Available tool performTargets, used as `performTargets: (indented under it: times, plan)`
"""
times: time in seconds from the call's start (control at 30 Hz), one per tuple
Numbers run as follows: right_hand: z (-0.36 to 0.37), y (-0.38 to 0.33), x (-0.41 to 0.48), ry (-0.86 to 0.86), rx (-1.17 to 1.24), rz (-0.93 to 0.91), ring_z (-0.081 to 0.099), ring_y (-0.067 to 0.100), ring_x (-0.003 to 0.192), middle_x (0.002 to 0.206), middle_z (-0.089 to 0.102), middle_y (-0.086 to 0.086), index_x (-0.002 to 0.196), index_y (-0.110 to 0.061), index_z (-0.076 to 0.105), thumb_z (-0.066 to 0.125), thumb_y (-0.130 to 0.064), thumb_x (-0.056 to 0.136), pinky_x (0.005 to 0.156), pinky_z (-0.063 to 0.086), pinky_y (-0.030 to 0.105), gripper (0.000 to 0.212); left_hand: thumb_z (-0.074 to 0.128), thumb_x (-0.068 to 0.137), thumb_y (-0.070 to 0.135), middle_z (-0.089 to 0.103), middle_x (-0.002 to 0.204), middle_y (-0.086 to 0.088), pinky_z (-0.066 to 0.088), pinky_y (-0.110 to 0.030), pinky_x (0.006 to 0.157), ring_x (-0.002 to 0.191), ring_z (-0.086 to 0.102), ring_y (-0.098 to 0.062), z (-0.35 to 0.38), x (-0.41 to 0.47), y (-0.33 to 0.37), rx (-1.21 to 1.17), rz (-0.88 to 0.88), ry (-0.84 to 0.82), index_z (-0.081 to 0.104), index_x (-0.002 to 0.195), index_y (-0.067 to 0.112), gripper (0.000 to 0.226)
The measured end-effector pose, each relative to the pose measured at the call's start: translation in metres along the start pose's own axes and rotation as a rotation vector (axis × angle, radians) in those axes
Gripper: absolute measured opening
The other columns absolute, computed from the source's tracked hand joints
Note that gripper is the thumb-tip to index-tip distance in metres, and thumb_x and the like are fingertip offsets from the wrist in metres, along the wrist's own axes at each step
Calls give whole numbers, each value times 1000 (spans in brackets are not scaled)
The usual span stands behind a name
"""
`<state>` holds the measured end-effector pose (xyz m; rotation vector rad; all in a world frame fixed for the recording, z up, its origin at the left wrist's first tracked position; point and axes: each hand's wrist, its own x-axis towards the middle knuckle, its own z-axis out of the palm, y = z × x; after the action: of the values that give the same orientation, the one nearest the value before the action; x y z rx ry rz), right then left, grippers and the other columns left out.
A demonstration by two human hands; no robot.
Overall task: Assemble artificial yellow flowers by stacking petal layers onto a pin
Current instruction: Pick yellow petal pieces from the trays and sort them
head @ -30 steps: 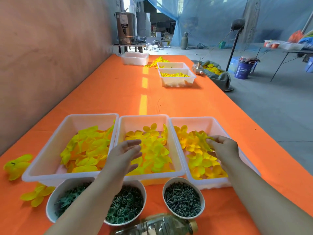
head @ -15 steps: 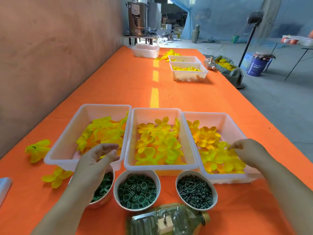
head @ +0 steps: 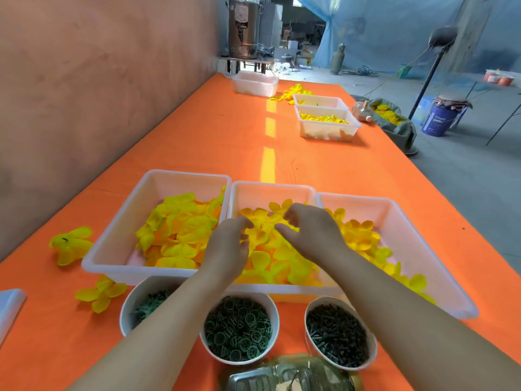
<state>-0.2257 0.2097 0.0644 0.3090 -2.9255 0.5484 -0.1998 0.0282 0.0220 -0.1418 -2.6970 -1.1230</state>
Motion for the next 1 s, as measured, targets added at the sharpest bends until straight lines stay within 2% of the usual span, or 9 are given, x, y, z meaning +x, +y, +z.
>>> performTargets:
  times: [0.13,0.23,0.33,0.47,0.57,0.63,0.7,0.83,1.0]
  plan:
    - [44,-24,36,-185,-45,116,61,27,110,115,66,5,118,-15,63,63,-53,89,83,50,36,48,53,92,-7,65,118,-9,53,-37,87,103,68,-21,11,3,-4,-187,-133,37,59,115,10,30]
    - [67,-22,44,-260,-64,208,64,27,106,112,68,5,108,-16,68,67,-33,87,79,52,34,26,51,92,-7,66,115,-7,54,-33,83,103,68,-16,8,2,-7,-370,-224,57,57,110,19,33]
    - [70,-9,46,-179,81,271,64,26,106,110,68,5,102,-19,70,68,-22,85,80,49,30,18,53,93,-6,65,113,-1,54,-29,75,99,68,-8,2,4,-10,-562,-315,81,55,103,30,38]
    - [43,6,37,118,320,278,64,25,93,95,71,3,88,-22,69,73,-24,84,70,42,30,6,66,93,6,63,113,2,54,-28,74,95,63,-2,2,6,-11,-633,-341,68,55,110,28,31]
    - [17,8,26,171,480,218,68,19,78,81,71,0,79,-24,66,77,-19,81,71,49,33,12,76,87,20,61,115,1,55,-37,82,99,63,-11,3,9,-4,-658,-379,57,55,121,24,40]
    - [4,3,17,101,569,176,70,14,59,73,69,-4,79,-23,66,76,-18,84,63,50,29,12,77,85,25,64,117,-5,55,-43,89,105,65,-22,1,11,4,-745,-420,1,59,116,22,36]
    - [-4,-2,7,3,626,127,68,12,49,70,68,-3,82,-21,68,74,-15,86,52,47,24,9,76,86,19,71,111,-12,58,-41,77,98,71,-29,-1,8,12,-904,-422,-97,64,104,20,22]
    - [-13,-6,-14,-165,909,179,67,10,58,73,70,-1,92,-18,70,73,-9,87,55,47,23,10,71,86,0,69,90,-18,58,-36,56,79,72,-31,-10,-4,20,-1041,-396,-42,58,85,12,17]
    - [-22,-10,-26,-228,1070,357,62,5,57,71,68,-3,87,-14,64,79,-18,83,60,43,26,15,69,86,-5,60,85,-11,58,-36,57,78,65,-26,-28,-14,31,-952,-350,-37,52,80,10,23]
